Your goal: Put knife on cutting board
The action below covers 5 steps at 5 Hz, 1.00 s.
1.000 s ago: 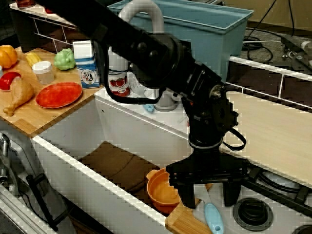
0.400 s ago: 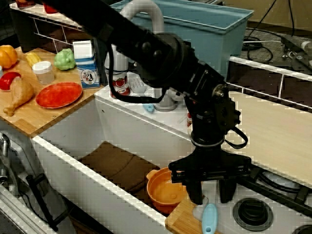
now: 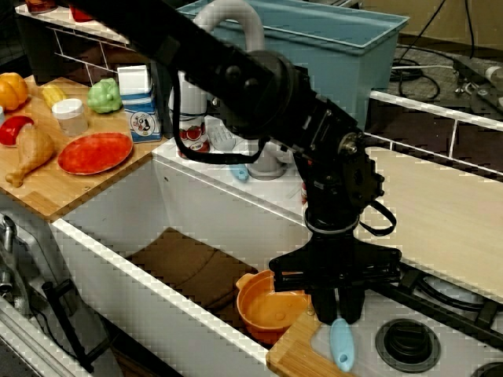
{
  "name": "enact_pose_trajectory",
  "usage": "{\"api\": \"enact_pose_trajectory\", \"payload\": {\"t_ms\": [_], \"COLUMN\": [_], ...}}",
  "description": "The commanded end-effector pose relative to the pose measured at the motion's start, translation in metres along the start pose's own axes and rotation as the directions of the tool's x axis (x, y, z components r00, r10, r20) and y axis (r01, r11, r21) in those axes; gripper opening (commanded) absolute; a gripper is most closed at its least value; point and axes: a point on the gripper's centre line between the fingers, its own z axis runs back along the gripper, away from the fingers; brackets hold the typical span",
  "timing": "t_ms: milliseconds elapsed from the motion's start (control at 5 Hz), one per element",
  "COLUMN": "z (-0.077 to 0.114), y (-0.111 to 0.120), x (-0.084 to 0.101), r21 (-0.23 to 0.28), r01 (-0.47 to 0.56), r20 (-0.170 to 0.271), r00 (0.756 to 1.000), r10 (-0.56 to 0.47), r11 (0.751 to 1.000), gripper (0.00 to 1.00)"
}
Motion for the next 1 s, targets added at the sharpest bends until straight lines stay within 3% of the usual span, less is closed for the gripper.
{"api": "enact_pose_trajectory", "payload": {"t_ms": [0,400,800], "z": [0.011,0.066,0.094], "y": [0.004,0.006,-0.008], "x": [-0.001,-0.003,-0.003], "r21": [-0.029,-0.139,-0.193], "r01": [0.008,0.002,-0.003], "r20": [0.008,-0.075,-0.143], "r00": [1.000,0.997,0.989], "r10": [-0.008,-0.013,-0.025], "r11": [1.000,0.990,0.981], "gripper": [0.00,0.00,0.00]}}
